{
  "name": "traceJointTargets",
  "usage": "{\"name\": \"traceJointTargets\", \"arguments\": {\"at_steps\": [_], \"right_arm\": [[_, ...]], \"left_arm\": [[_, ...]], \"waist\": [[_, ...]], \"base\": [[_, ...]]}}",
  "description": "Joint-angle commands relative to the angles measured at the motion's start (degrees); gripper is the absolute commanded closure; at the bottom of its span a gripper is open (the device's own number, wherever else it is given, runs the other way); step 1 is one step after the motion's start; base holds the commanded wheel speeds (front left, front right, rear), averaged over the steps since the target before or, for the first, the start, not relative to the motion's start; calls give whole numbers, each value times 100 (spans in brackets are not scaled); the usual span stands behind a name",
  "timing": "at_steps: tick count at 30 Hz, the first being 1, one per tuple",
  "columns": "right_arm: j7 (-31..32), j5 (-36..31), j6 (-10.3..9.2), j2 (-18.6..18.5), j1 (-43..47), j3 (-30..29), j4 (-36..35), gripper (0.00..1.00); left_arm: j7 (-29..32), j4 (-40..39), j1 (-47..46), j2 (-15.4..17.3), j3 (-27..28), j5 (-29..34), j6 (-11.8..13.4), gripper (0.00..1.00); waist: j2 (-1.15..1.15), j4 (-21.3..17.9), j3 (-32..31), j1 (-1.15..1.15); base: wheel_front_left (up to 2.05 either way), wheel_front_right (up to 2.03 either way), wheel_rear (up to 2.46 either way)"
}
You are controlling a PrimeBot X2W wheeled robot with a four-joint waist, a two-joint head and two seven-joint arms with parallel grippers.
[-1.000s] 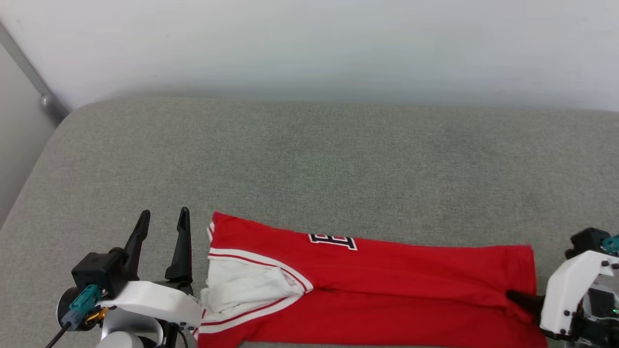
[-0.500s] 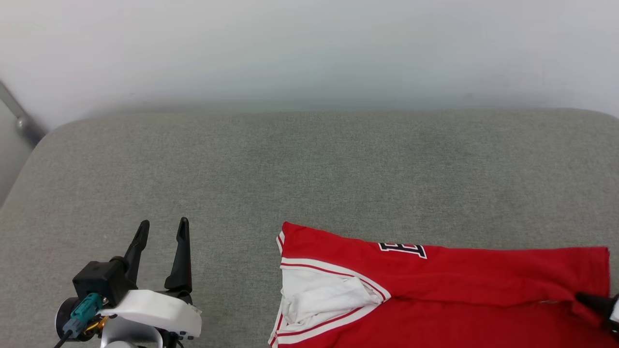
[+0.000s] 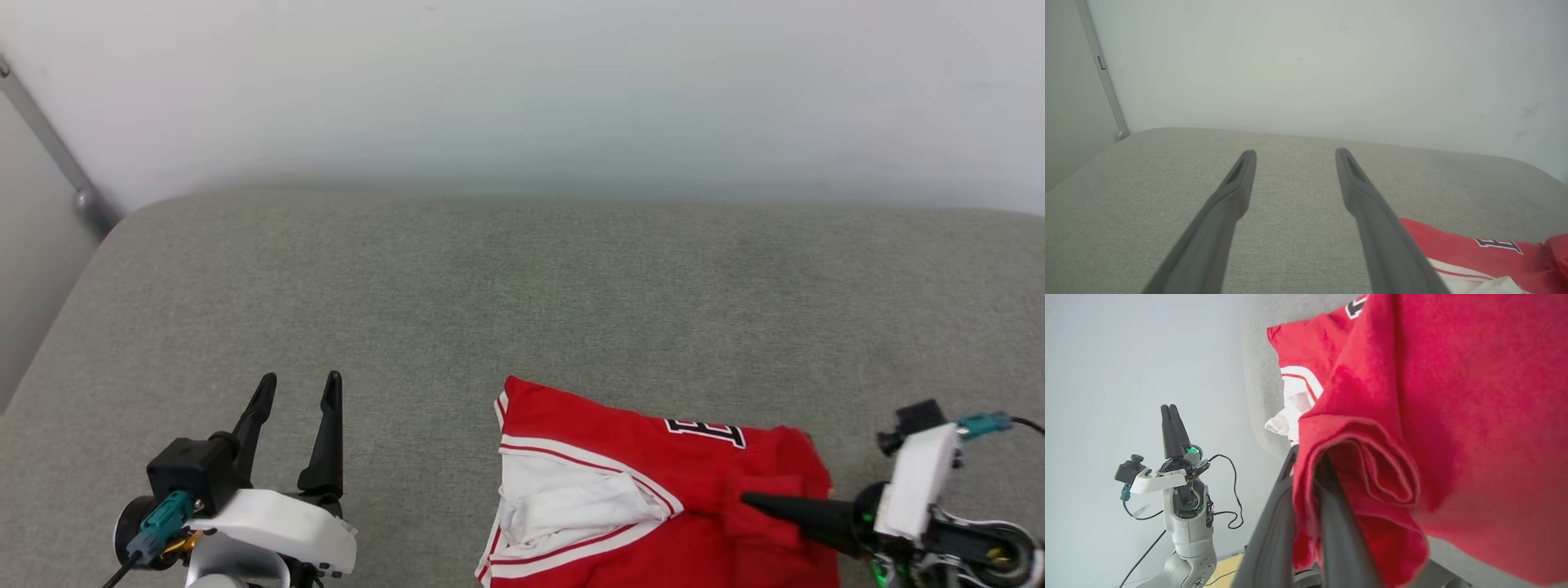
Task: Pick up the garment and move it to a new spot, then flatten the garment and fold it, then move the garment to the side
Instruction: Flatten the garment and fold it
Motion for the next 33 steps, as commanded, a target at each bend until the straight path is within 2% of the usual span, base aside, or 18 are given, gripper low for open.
{"name": "traceJointTargets", "arguments": {"at_steps": [1,7,11,14,16,17,18,19,25,30,33], "right_arm": [[-211,280,0,19,-138,310,122,100],[-1075,1155,0,18,-393,1688,529,100],[-1601,1402,0,17,-636,2499,698,100],[-1981,1331,0,17,-779,2949,816,100],[-2178,1151,0,14,-845,3181,961,84],[-2280,1018,0,14,-889,3280,1020,68],[-2385,937,0,14,-947,3350,1051,23],[-2434,901,0,14,-974,3441,1080,0],[-2574,488,0,-35,-1160,3926,956,0],[-2721,35,0,-231,-1205,4414,425,0],[-2891,-327,0,-497,-1187,4703,-51,0]], "left_arm": [[6,-1,-94,16,-23,35,-19,0],[-3,37,-256,-41,-82,54,-81,0],[-35,83,-362,-94,-112,50,-131,0],[-63,139,-417,-131,-118,42,-150,0],[-93,173,-445,-145,-119,43,-160,0],[-95,183,-461,-154,-119,43,-168,0],[-109,196,-478,-164,-118,39,-179,0],[-115,208,-484,-170,-118,38,-183,0],[-151,267,-464,-198,-129,52,-162,0],[-172,327,-426,-210,-143,27,-184,0],[-188,348,-384,-214,-139,19,-169,0]], "waist": [[0,114,70,0],[0,366,271,0],[0,503,404,0],[0,564,471,0],[0,584,508,0],[0,592,527,0],[0,597,541,0],[0,599,553,0],[0,529,540,0],[0,453,448,0],[0,400,391,0]], "base": [[0,0,0],[0,0,0],[0,0,0],[0,0,0],[0,0,0],[0,0,0],[0,0,0],[0,0,0],[0,0,0],[0,0,0],[0,0,0]]}}
